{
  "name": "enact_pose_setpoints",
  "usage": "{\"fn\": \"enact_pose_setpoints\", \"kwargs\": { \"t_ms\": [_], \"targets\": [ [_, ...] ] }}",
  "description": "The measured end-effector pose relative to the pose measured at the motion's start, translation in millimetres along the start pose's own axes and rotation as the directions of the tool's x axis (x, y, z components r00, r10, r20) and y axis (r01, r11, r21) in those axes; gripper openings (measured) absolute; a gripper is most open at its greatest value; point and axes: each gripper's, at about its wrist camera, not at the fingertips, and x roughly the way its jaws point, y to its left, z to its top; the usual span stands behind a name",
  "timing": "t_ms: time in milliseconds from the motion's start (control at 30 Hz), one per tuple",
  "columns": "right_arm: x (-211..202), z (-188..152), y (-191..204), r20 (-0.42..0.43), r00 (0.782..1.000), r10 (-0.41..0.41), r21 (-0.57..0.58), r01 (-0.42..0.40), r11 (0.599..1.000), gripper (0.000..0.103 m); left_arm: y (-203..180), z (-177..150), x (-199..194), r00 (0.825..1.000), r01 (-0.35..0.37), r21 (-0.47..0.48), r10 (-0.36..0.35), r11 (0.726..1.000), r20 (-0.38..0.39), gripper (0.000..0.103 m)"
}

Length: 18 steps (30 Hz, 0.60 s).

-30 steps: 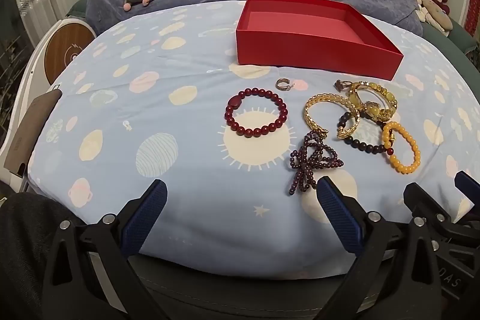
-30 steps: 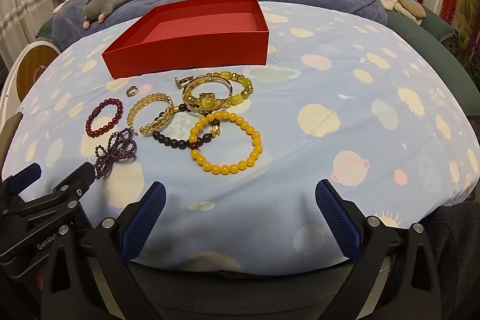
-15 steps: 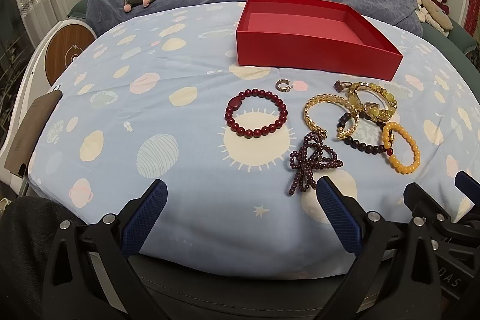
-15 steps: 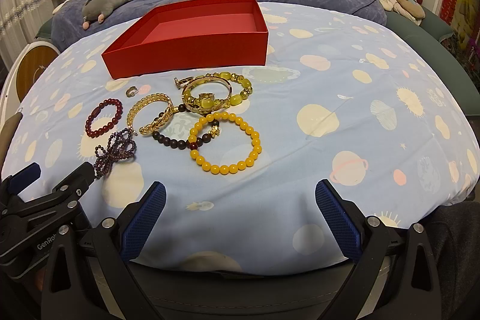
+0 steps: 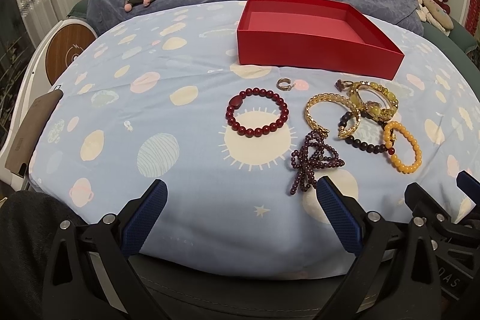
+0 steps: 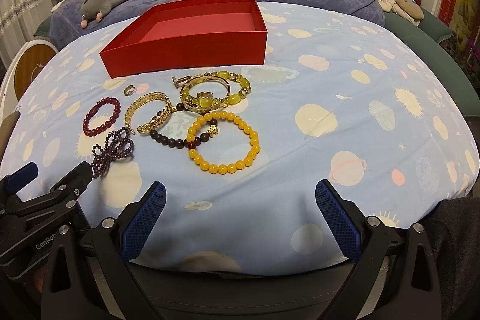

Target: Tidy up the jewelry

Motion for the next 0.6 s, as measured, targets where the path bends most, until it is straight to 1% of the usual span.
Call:
{"fn": "enact_pose_setpoints", "kwargs": {
  "t_ms": [600],
  "targets": [
    [3.1,-2.5,-0.1,-0.006,1.0,-0.009,0.006,0.009,1.0,0.096,-2.7,-0.4,3.2,1.0,-0.007,0.016,0.007,1.0,-0.001,0.094]
  ]
}}
